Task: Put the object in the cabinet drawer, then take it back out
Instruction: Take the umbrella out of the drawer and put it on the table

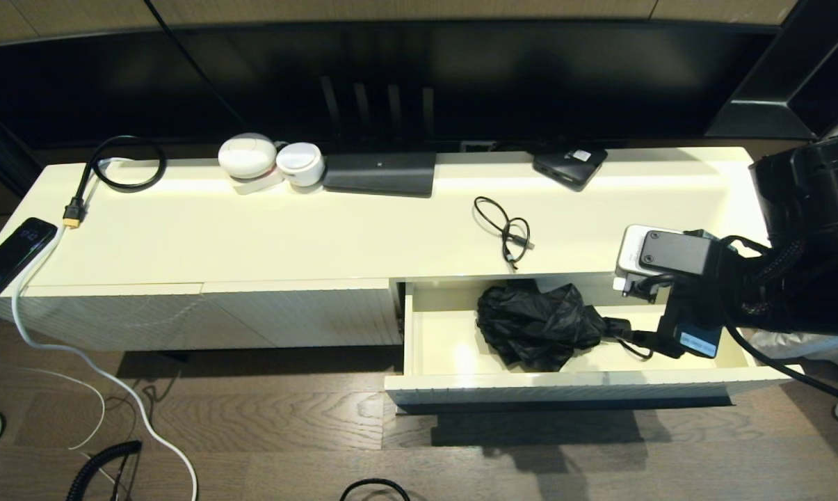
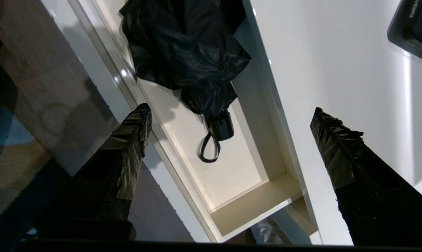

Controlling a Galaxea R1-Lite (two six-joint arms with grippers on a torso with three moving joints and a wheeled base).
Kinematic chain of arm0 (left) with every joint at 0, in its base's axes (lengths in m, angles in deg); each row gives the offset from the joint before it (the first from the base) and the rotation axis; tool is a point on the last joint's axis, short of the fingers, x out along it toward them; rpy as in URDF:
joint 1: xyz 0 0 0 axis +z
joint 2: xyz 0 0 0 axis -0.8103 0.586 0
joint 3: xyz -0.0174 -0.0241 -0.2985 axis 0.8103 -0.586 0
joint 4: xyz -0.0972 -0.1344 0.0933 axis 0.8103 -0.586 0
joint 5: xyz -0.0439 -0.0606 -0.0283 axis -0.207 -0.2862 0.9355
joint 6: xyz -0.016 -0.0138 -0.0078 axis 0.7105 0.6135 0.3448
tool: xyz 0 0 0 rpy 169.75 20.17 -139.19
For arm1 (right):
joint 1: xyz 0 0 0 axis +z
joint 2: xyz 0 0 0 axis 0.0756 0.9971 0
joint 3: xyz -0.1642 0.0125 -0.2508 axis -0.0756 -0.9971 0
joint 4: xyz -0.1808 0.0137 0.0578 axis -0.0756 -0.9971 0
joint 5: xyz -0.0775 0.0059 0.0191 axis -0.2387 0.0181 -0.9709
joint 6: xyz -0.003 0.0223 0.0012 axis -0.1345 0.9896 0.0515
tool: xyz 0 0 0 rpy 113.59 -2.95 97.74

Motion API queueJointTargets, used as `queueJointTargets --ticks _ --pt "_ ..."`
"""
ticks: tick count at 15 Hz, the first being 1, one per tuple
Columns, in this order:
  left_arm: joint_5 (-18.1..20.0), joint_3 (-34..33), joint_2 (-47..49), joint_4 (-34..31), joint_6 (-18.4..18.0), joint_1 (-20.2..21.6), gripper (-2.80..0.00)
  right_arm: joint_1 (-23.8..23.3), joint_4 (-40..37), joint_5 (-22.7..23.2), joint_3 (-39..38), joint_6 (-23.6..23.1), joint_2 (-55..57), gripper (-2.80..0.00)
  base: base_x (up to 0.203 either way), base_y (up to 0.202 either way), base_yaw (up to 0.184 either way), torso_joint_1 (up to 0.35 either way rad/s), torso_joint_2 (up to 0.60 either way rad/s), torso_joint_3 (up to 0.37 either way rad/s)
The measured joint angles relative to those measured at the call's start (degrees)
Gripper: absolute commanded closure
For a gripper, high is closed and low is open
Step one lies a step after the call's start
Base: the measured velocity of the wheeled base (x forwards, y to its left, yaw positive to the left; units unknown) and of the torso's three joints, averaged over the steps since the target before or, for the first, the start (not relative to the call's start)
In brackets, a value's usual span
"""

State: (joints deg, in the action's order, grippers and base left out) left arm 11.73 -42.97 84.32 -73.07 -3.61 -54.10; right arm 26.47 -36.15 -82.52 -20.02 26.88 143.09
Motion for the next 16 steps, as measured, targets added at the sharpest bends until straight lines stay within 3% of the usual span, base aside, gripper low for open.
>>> queueJointTargets --ticks 6,12,16 --pt "0.0 0.0 0.0 0.0 0.0 0.0 0.00 -5.7 -0.4 5.0 -0.2 -16.5 2.3 -2.80 0.000 0.000 0.000 0.000 0.00 0.000" --pt "0.0 0.0 0.0 0.0 0.0 0.0 0.00 -5.7 0.7 9.0 1.2 -17.7 10.2 -2.80 0.000 0.000 0.000 0.000 0.00 0.000" --pt "0.0 0.0 0.0 0.0 0.0 0.0 0.00 -5.6 0.5 9.0 3.6 -17.6 14.6 -2.80 0.000 0.000 0.000 0.000 0.00 0.000"
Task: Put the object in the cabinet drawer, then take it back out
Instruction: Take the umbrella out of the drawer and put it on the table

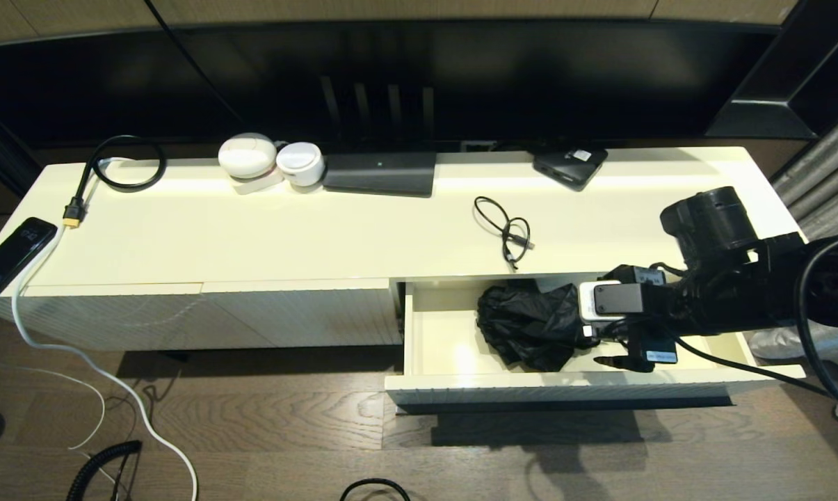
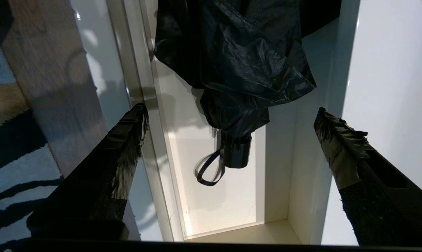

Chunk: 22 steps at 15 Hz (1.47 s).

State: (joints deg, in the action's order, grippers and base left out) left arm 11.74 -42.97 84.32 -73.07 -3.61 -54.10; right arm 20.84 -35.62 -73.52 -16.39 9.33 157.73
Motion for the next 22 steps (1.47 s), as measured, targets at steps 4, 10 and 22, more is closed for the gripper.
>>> queueJointTargets --ticks 4,10,22 --pt "0.0 0.0 0.0 0.0 0.0 0.0 0.00 -0.3 -0.9 -0.1 2.3 0.6 2.6 -2.80 0.000 0.000 0.000 0.000 0.00 0.000" --pt "0.0 0.0 0.0 0.0 0.0 0.0 0.00 0.0 -9.3 0.4 4.6 3.4 3.4 -2.80 0.000 0.000 0.000 0.000 0.00 0.000" --pt "0.0 0.0 0.0 0.0 0.0 0.0 0.00 -0.6 -12.2 0.4 13.6 6.1 10.8 -2.80 0.000 0.000 0.000 0.000 0.00 0.000"
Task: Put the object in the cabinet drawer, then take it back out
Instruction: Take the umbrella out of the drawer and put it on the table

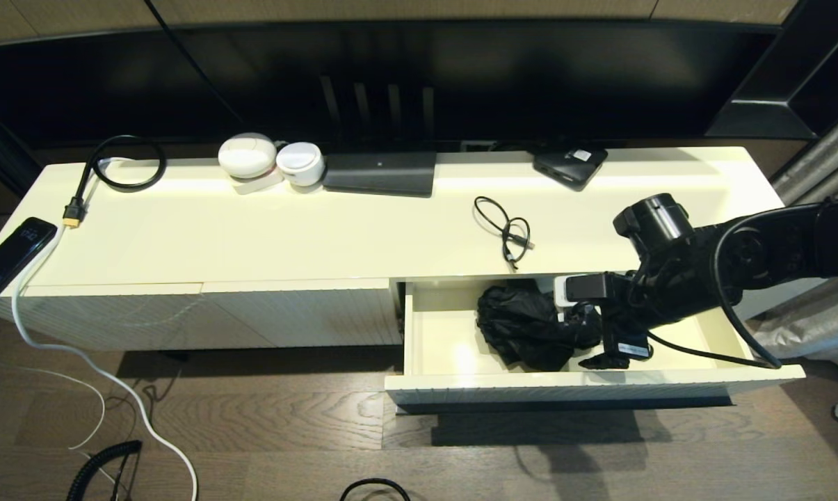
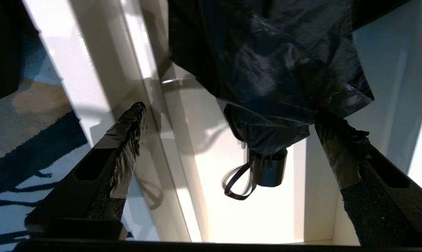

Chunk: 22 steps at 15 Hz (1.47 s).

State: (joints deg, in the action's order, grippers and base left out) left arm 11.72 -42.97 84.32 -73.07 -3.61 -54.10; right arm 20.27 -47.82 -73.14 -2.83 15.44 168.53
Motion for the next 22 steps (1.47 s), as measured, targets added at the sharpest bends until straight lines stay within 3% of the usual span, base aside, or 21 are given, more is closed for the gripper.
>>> queueJointTargets --ticks 22 --pt "0.0 0.0 0.0 0.0 0.0 0.0 0.00 1.5 0.5 -0.1 5.6 4.2 8.0 -2.80 0.000 0.000 0.000 0.000 0.00 0.000"
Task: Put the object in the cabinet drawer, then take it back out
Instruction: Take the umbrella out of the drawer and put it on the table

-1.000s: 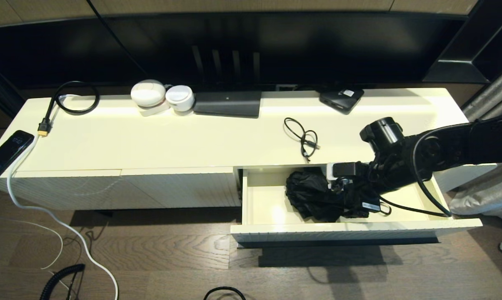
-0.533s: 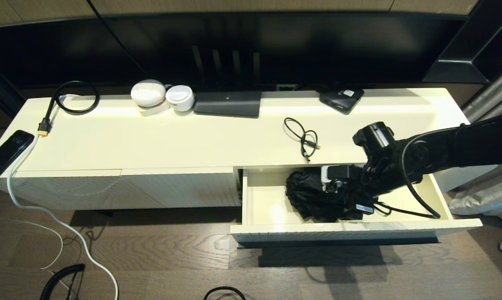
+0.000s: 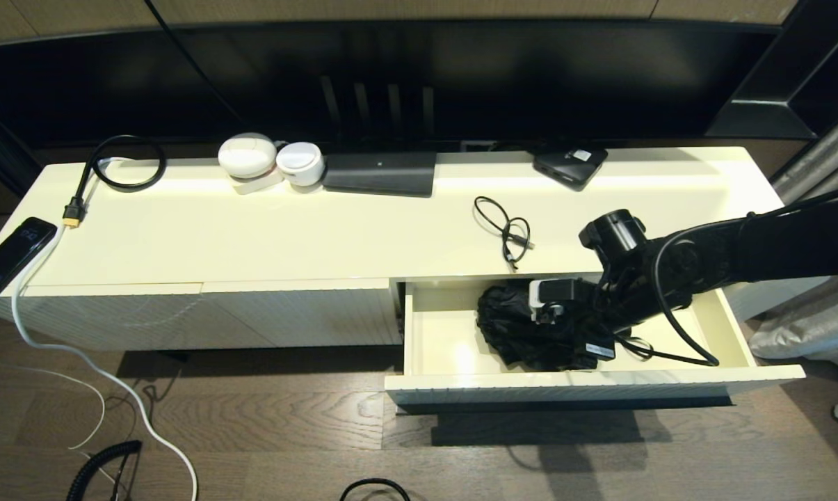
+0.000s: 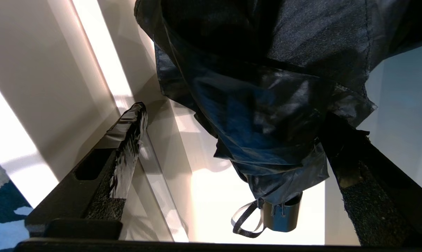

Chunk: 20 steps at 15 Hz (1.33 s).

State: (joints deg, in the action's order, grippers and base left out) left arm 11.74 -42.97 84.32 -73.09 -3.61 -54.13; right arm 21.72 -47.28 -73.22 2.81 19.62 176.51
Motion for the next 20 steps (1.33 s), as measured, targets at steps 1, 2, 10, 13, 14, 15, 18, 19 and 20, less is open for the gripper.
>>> queueJointTargets --ticks 1,2,10,13,14,15,18,19,20 --pt "0.0 0.0 0.0 0.0 0.0 0.0 0.00 0.0 0.0 0.0 0.1 0.0 0.2 -2.80 0.000 0.000 0.000 0.000 0.00 0.000" --pt "0.0 0.0 0.0 0.0 0.0 0.0 0.00 0.0 0.0 0.0 0.1 0.0 0.4 -2.80 0.000 0.000 0.000 0.000 0.00 0.000" --pt "0.0 0.0 0.0 0.0 0.0 0.0 0.00 1.1 0.0 -0.2 0.3 2.1 1.5 0.00 0.000 0.000 0.000 0.000 0.00 0.000" --pt "0.0 0.0 0.0 0.0 0.0 0.0 0.00 1.3 0.0 -0.1 0.1 2.3 1.6 0.00 0.000 0.000 0.000 0.000 0.00 0.000" --pt "0.0 0.0 0.0 0.0 0.0 0.0 0.00 1.4 0.0 -0.1 0.1 2.3 1.6 0.00 0.000 0.000 0.000 0.000 0.00 0.000" --pt "0.0 0.0 0.0 0.0 0.0 0.0 0.00 1.4 0.0 -0.1 0.1 2.3 1.6 0.00 0.000 0.000 0.000 0.000 0.00 0.000" --pt "0.0 0.0 0.0 0.0 0.0 0.0 0.00 1.5 0.0 -0.2 -0.2 2.3 1.2 0.00 0.000 0.000 0.000 0.000 0.00 0.000" --pt "0.0 0.0 0.0 0.0 0.0 0.0 0.00 1.5 0.0 -0.3 -0.6 2.3 0.7 0.00 0.000 0.000 0.000 0.000 0.00 0.000" --pt "0.0 0.0 0.0 0.0 0.0 0.0 0.00 1.5 0.0 -0.3 -1.3 2.3 -0.1 0.00 0.000 0.000 0.000 0.000 0.00 0.000"
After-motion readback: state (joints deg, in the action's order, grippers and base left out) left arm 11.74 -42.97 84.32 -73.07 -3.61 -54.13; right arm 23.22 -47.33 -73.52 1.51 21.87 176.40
